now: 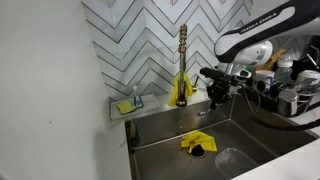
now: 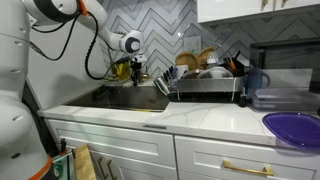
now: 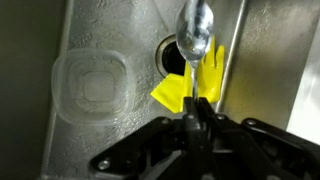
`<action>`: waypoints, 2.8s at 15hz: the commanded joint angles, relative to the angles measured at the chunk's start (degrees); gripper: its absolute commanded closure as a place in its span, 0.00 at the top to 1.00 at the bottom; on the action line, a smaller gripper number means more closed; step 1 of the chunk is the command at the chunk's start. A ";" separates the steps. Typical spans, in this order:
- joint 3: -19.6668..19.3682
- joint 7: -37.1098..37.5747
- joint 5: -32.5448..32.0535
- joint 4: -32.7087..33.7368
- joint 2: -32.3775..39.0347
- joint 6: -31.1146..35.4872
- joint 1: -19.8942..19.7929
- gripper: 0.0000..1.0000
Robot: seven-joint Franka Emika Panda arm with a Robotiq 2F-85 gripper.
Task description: Place the silver spoon under the running faucet then put it back on the right side of the counter.
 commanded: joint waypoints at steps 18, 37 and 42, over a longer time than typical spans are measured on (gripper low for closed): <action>4.22 30.49 -35.49 -2.08 -13.74 -21.98 0.98 0.08; -3.15 12.96 -16.49 -9.12 -20.92 -20.18 -11.36 0.02; -5.45 0.64 -14.91 -13.94 -23.93 -16.26 -14.38 0.02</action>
